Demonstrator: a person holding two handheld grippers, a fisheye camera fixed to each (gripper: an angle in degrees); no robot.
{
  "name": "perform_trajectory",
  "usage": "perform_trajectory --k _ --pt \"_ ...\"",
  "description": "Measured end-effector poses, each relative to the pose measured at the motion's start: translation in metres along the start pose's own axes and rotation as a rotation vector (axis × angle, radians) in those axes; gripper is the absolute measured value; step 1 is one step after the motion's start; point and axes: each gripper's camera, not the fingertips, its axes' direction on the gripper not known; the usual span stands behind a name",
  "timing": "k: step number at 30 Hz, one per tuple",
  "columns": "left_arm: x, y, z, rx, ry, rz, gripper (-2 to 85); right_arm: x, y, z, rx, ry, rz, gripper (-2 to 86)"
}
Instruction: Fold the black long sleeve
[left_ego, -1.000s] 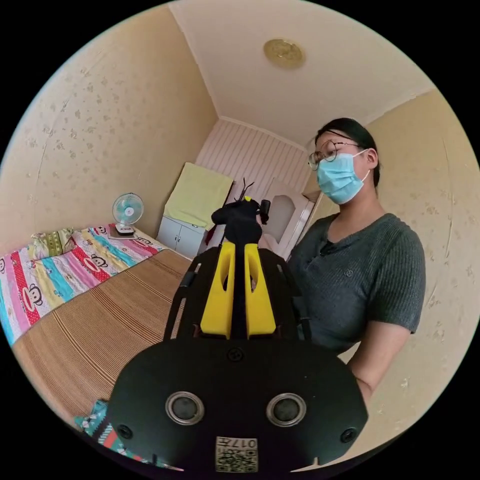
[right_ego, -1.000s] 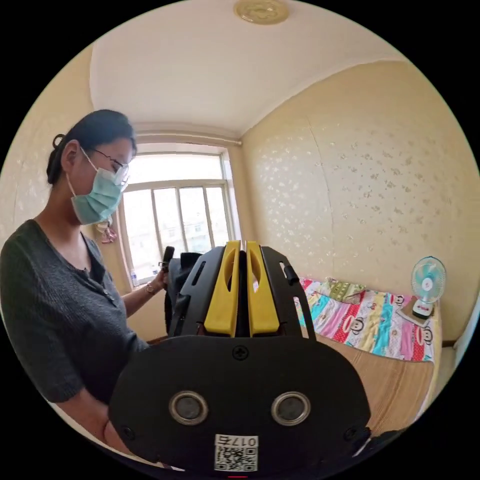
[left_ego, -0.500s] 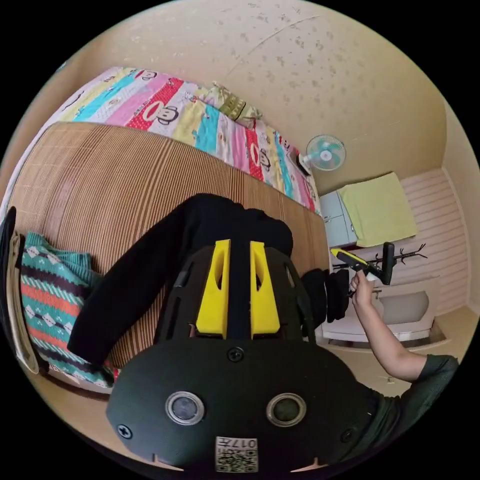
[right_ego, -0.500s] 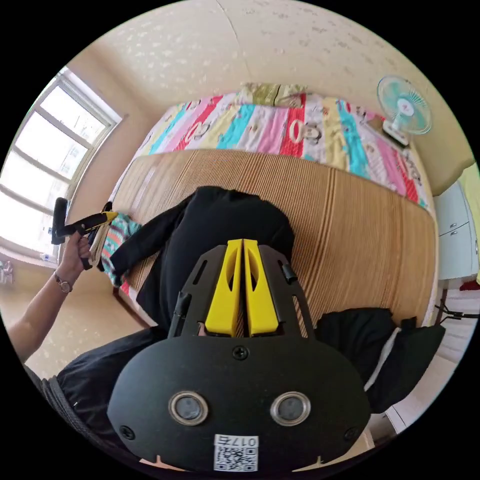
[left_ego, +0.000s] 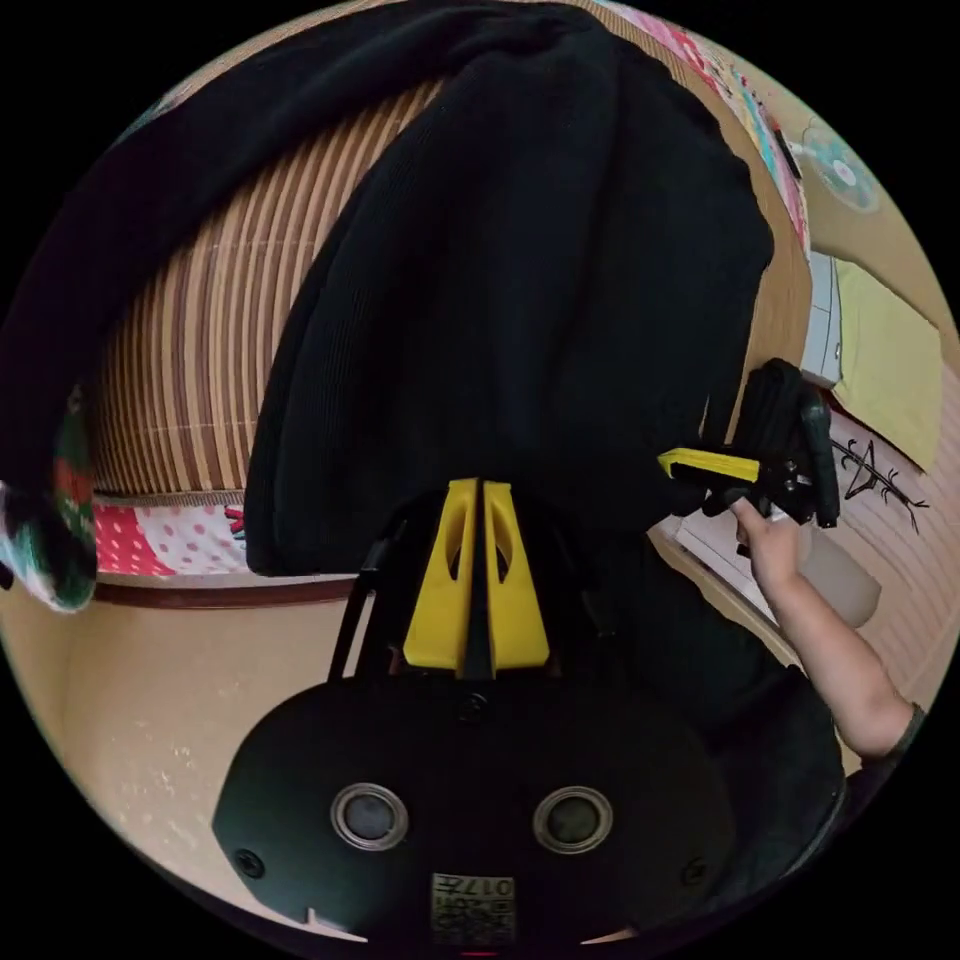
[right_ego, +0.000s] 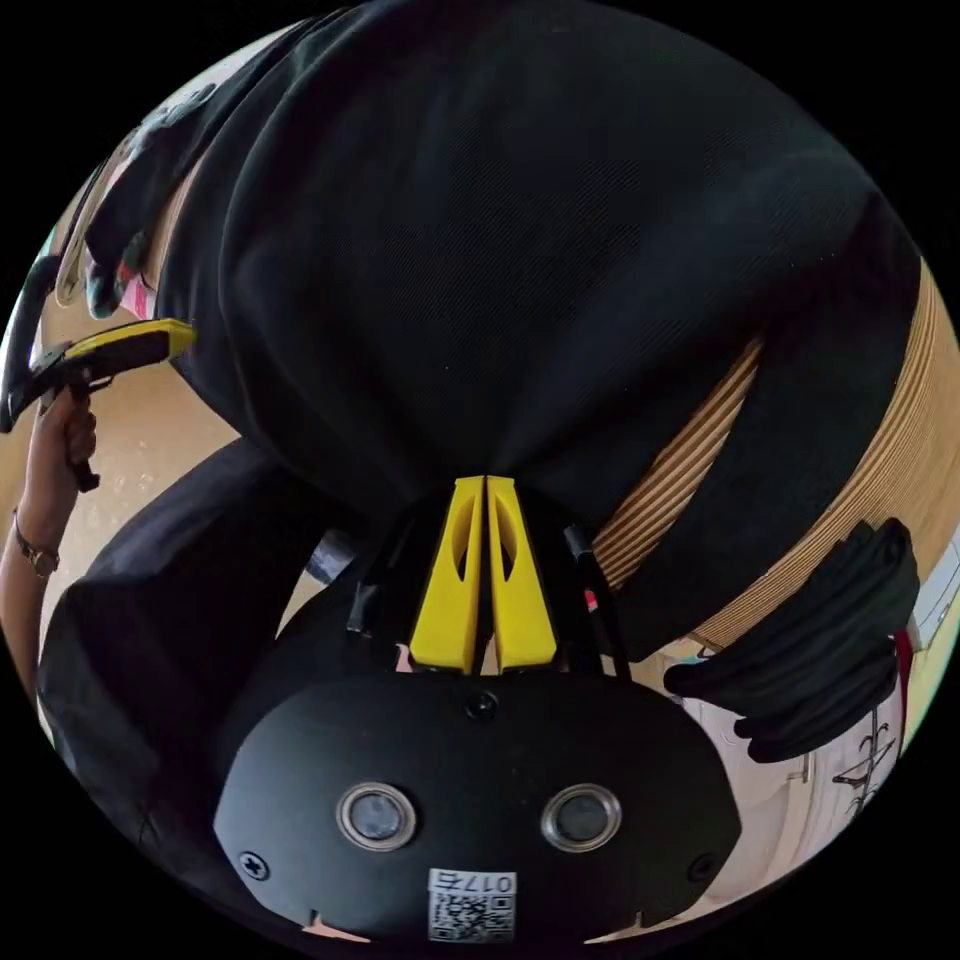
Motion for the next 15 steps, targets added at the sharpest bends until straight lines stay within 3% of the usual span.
perform_trajectory --k 5,7,9,12,14,15 --pt "-0.162 0.068 -0.104 0.395 0.471 -0.445 14.4 0.058 0.042 -0.019 -0.012 -0.245 0.213 0.5" --pt "-0.206 0.081 -0.121 0.515 0.569 -0.57 16.4 0.082 0.066 -0.024 0.008 -0.38 0.304 0.5" --pt "-0.241 0.089 -0.13 0.619 0.656 -0.681 16.6 0.108 0.106 -0.026 0.056 -0.53 0.383 0.5" --pt "-0.279 0.103 -0.114 0.699 0.937 -0.962 15.6 0.134 0.163 -0.024 0.088 -0.649 0.435 0.5" --pt "-0.289 0.121 -0.097 0.787 1.195 -1.166 9.8 0.148 0.201 -0.021 0.096 -0.677 0.466 0.5" --pt "-0.289 0.123 -0.096 0.804 1.234 -1.186 8.2 0.157 0.227 -0.018 0.096 -0.697 0.49 0.5"
